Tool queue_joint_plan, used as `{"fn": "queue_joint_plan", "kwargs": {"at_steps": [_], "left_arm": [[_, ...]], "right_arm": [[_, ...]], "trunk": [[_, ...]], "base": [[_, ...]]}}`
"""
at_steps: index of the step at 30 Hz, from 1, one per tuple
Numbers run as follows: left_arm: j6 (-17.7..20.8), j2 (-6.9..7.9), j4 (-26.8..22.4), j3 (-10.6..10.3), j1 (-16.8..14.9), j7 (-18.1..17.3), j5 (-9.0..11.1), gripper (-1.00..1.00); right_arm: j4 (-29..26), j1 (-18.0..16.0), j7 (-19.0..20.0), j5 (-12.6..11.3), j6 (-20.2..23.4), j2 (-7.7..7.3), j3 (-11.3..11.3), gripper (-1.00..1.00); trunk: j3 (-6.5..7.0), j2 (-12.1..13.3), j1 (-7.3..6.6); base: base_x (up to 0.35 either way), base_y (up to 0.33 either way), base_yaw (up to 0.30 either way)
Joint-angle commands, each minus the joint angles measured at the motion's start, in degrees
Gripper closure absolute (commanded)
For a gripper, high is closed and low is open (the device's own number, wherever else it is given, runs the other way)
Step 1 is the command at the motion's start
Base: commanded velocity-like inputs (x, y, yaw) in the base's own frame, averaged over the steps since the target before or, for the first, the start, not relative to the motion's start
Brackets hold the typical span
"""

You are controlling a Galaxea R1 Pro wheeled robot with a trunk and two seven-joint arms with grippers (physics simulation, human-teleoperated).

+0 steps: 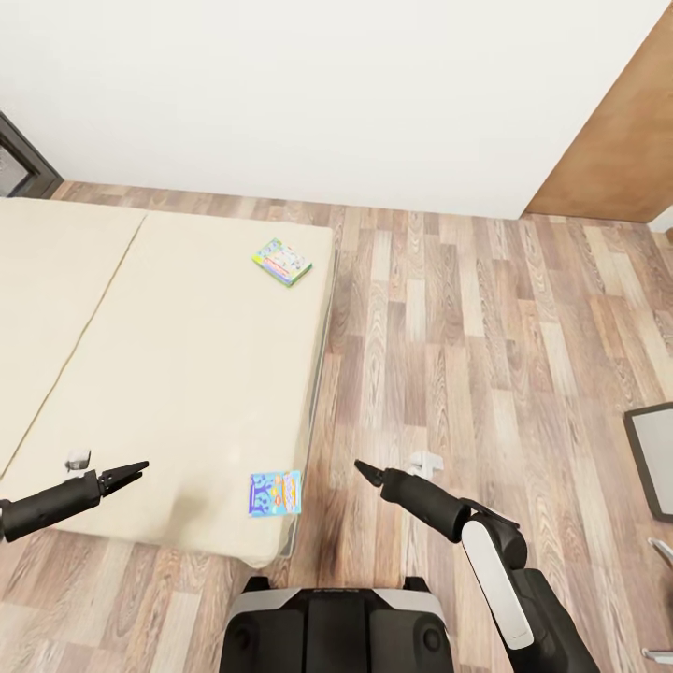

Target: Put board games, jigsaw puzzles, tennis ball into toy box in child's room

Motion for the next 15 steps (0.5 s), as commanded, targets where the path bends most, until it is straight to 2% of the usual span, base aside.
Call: {"fn": "queue_joint_plan", "kwargs": {"at_steps": [1, 15], "left_arm": [[0.6, 0.00, 0.0, 0.1, 0.0, -0.2, 0.0, -1.00], [0.5, -0.04, 0.1, 0.1, 0.0, -0.2, -0.2, -1.00]], "right_arm": [[0.0, 0.0, 0.1, -0.1, 0.1, 0.02, -0.1, -1.00], [0.0, -0.1, 0.4, 0.0, -0.1, 0.02, -0.5, -1.00]], "trunk": [[0.04, -0.1, 0.04], [1.36, -0.1, 0.04]], "base": [[0.000, 0.000, 0.000], [0.000, 0.000, 0.000]]}}
